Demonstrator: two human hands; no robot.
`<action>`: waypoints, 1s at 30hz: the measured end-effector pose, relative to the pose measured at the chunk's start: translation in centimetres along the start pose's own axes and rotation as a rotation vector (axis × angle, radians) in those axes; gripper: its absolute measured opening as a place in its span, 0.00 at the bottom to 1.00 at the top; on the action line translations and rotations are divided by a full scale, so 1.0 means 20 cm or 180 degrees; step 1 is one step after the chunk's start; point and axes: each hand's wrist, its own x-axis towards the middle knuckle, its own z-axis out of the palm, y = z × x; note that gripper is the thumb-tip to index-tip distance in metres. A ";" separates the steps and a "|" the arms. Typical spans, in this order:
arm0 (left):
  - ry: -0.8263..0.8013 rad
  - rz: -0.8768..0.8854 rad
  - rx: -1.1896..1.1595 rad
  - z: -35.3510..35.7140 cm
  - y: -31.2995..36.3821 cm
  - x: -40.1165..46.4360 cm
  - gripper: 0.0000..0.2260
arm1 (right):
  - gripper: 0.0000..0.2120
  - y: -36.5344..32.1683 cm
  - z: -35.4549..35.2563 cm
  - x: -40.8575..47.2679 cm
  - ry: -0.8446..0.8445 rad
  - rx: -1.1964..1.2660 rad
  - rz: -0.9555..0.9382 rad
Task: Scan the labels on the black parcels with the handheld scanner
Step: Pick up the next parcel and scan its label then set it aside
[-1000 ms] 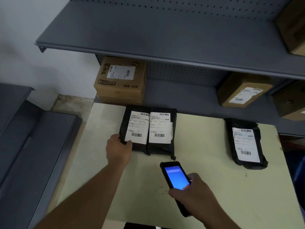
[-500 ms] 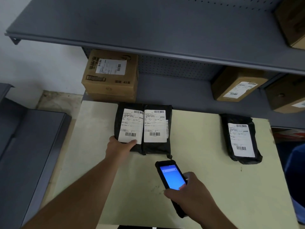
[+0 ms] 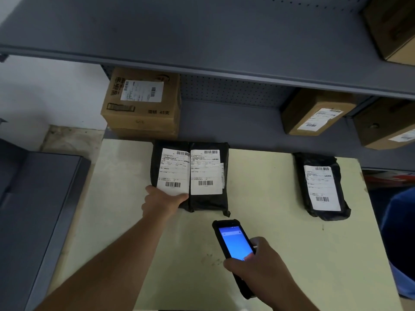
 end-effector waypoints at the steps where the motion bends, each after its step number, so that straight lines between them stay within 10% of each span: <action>1: 0.0021 -0.0011 -0.0018 0.00 0.00 0.00 0.48 | 0.25 0.00 0.00 0.00 0.0007 0.0011 -0.0006; 30: -0.0730 -0.0091 -0.2254 -0.30 -0.12 -0.12 0.17 | 0.25 0.11 -0.06 -0.10 0.0029 0.0149 -0.0249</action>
